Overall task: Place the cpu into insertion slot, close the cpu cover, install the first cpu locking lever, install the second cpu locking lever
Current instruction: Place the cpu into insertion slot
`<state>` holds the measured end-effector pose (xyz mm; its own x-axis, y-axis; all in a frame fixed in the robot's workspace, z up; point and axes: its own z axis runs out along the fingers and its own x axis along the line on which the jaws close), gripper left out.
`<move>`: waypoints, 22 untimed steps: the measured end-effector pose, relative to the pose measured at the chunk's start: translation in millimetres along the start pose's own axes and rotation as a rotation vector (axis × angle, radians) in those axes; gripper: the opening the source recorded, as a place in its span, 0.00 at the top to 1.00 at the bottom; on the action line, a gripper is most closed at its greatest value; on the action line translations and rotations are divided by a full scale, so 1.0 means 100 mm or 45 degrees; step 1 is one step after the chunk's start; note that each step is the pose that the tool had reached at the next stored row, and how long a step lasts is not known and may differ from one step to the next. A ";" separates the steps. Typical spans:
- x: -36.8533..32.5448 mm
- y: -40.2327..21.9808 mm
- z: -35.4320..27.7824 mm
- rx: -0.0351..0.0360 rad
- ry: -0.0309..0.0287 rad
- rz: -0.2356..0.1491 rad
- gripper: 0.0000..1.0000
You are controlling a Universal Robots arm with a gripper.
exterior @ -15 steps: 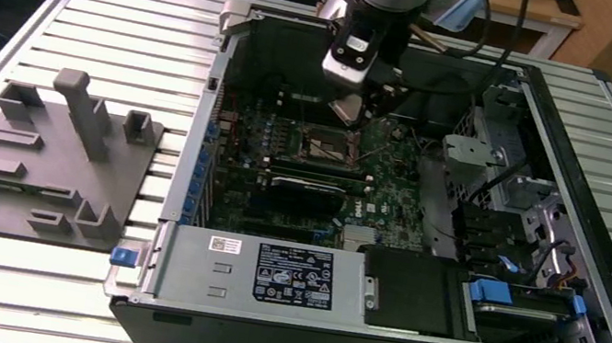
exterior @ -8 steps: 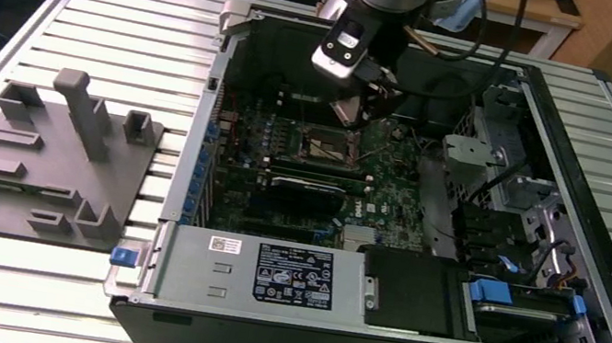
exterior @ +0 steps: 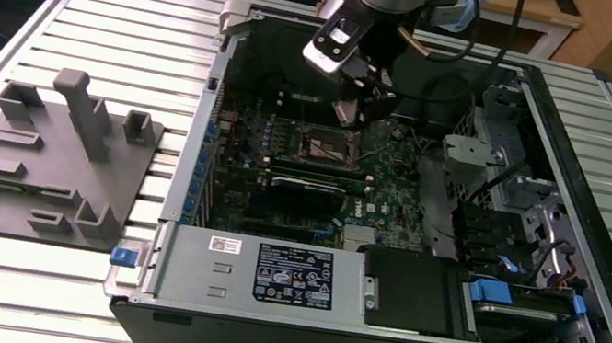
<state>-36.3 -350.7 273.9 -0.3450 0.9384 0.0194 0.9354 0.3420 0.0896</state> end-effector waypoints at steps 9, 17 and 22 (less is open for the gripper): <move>0.000 -0.001 0.014 -0.0040 -0.0188 0.209 0.46; 0.000 -0.004 0.025 -0.0068 -0.0323 0.357 0.46; 0.003 -0.013 0.036 -0.0076 -0.0370 0.409 0.46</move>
<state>-37.3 -350.7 270.2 -0.0297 0.9994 0.0192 0.9956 0.0278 0.0894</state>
